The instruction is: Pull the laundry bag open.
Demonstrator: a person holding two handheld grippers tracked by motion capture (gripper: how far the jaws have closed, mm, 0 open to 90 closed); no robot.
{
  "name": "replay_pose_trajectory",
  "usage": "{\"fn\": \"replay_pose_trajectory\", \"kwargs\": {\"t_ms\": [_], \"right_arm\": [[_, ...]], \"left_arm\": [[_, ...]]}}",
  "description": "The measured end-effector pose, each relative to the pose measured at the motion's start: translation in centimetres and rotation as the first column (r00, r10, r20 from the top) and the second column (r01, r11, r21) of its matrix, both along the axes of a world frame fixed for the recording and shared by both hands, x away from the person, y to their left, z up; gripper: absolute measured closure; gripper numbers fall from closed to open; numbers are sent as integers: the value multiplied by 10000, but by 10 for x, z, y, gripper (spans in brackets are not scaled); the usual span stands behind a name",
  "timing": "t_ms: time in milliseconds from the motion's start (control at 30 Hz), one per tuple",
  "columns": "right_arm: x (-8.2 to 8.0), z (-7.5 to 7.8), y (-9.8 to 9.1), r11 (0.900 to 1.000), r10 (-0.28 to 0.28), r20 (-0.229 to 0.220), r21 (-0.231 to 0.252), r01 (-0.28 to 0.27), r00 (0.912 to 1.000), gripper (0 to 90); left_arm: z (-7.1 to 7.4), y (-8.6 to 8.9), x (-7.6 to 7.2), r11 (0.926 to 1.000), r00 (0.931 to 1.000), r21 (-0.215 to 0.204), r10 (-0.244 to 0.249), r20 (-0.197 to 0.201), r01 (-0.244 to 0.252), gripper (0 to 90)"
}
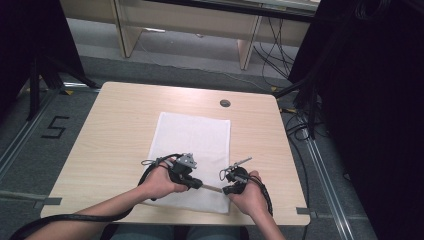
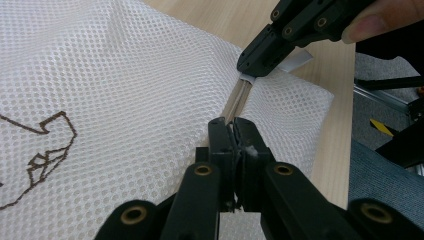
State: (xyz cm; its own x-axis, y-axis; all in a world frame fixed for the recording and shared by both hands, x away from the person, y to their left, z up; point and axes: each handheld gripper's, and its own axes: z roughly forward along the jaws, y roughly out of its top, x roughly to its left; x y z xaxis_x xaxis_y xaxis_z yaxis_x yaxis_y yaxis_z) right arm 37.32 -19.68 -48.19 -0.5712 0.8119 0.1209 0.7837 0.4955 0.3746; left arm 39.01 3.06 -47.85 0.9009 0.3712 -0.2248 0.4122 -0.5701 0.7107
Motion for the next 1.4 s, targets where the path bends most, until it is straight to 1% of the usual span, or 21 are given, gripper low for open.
{"fn": "replay_pose_trajectory", "kwargs": {"t_ms": [100,233,400,433,500,533,567,900,1000,1033,1100,1167,1233,1300,1367,1400], "right_arm": [[0,0,0,10000,10,-5,-16,-10,10000,900],[0,0,0,10000,2,-6,-13,-2,10000,900],[0,0,0,10000,4,-4,-3,-4,10000,900],[0,0,0,10000,30,3,25,-30,10000,900],[0,0,0,10000,9,1,-7,-9,10000,900],[0,0,0,10000,-3,0,13,3,10000,900],[0,0,0,10000,17,-1,29,-17,10000,900],[0,0,0,10000,-11,34,-8,11,10000,900],[0,0,0,10000,-5,-16,36,5,10000,900],[0,0,0,10000,56,12,27,-56,10000,900],[0,0,0,10000,51,19,37,-51,10000,900],[0,0,0,10000,17,4,5,-17,10000,900],[0,0,0,10000,19,-3,-4,-19,10000,900],[0,0,0,10000,17,-6,-8,-17,10000,900],[0,0,0,10000,13,-5,-7,-13,10000,900],[0,0,0,10000,7,6,-4,-7,10000,900]], "left_arm": [[0,2,0,10000,10000,82,6,24,-6,873],[0,3,0,10000,10000,-34,-15,-62,15,873],[1,3,0,10000,10000,-18,22,22,-22,873],[1,3,0,10000,9999,-12,88,-72,-88,873],[1,4,0,10000,10000,-14,34,3,-34,873],[1,5,0,10000,10000,63,32,44,-32,873],[1,5,0,10000,10000,12,54,-20,-54,873],[1,5,0,10000,10000,-17,-14,10,14,873],[1,5,0,10000,10000,-22,-19,11,19,873],[1,5,0,10000,10000,-10,17,16,-17,873],[1,6,0,9999,9999,-104,112,-103,-113,873],[2,8,0,10000,10000,51,38,86,-39,873],[2,8,0,10000,10000,-41,79,6,-79,873],[2,8,0,10000,10000,58,26,88,-27,873],[1,8,0,9999,10000,-91,46,-22,-46,873],[1,8,0,10000,10000,-84,53,-11,-53,873]]}}
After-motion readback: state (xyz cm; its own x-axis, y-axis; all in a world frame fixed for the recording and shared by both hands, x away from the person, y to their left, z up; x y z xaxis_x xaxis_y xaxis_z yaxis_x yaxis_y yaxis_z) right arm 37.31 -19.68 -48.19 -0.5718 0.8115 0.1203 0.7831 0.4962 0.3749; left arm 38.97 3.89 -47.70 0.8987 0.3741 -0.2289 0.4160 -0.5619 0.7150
